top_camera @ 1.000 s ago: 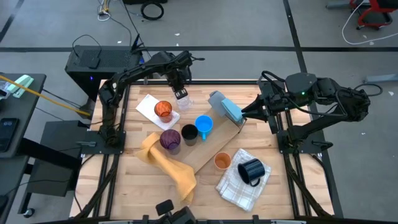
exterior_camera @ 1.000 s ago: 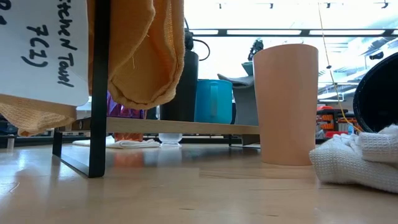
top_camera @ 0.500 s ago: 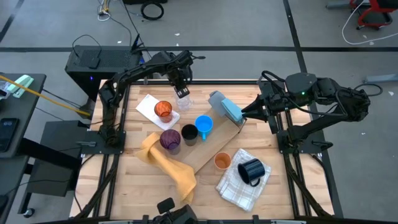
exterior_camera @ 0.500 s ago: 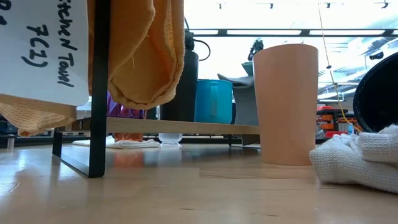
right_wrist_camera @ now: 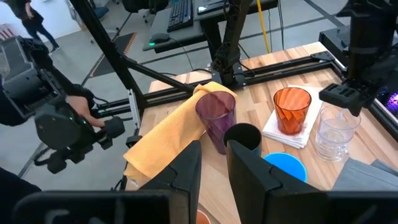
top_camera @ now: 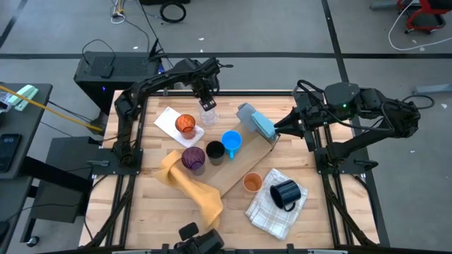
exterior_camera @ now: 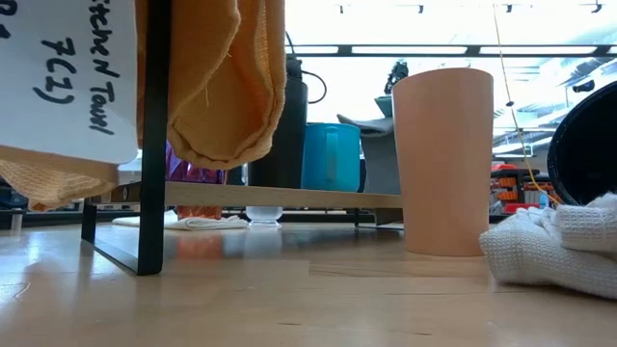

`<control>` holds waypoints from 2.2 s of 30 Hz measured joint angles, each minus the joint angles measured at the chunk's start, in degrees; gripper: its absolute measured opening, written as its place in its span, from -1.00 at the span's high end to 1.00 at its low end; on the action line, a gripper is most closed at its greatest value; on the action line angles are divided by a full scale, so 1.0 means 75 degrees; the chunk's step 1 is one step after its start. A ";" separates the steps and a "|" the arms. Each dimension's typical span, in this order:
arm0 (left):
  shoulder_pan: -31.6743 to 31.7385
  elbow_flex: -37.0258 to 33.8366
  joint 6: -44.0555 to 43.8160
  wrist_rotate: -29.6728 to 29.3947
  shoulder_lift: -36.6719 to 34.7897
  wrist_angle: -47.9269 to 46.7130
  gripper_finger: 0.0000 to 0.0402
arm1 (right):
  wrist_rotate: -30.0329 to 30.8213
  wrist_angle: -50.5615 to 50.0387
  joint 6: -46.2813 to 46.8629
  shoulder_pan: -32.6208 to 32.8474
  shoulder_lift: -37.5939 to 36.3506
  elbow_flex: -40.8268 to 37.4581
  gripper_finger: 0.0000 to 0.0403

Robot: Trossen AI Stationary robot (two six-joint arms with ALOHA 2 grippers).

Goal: Stack small to large cups/mugs on shelf
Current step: Put the transparent mug on the shelf

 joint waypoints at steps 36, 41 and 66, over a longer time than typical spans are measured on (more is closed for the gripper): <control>0.0020 0.0000 0.0470 0.0006 0.0202 -0.0190 0.92 | 0.0002 0.0003 0.0030 0.0000 0.0003 0.0000 0.58; 0.0020 0.0000 0.0547 0.0004 0.0177 -0.0381 0.96 | 0.0031 0.0001 0.0030 0.0000 0.0003 0.0000 0.58; 0.0006 0.0006 0.0556 -0.0058 -0.0384 -0.0672 0.92 | 0.0090 -0.0003 -0.0028 0.0002 0.0003 0.0000 0.58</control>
